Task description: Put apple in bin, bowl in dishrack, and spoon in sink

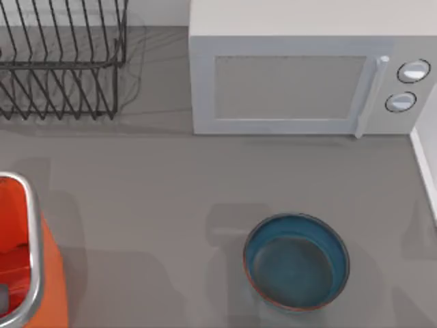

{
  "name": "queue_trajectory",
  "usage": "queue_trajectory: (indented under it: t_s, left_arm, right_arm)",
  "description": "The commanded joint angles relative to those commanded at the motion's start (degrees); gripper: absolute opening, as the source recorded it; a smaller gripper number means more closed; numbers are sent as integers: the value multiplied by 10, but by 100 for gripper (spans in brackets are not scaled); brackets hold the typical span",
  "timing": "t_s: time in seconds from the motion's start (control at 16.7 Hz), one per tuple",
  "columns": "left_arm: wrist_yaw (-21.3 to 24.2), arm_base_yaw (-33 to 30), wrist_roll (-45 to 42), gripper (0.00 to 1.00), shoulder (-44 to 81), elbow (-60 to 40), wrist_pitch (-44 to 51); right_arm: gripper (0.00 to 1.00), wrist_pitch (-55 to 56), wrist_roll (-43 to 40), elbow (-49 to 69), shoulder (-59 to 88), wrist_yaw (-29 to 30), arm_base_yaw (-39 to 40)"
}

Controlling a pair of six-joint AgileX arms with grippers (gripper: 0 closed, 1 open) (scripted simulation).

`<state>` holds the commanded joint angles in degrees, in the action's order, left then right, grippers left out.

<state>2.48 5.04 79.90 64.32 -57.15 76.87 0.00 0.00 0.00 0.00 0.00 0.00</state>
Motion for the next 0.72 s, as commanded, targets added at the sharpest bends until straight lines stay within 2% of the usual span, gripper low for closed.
queue_trajectory:
  t_s: [0.36, 0.72]
  left_arm:
    - [0, -3, -3, 0, 1, 6, -9]
    - [-2, -4, 0, 0, 10, 78, -90]
  right_arm:
    - [100, 0, 0, 0, 0, 0, 0]
    - [100, 0, 0, 0, 0, 0, 0]
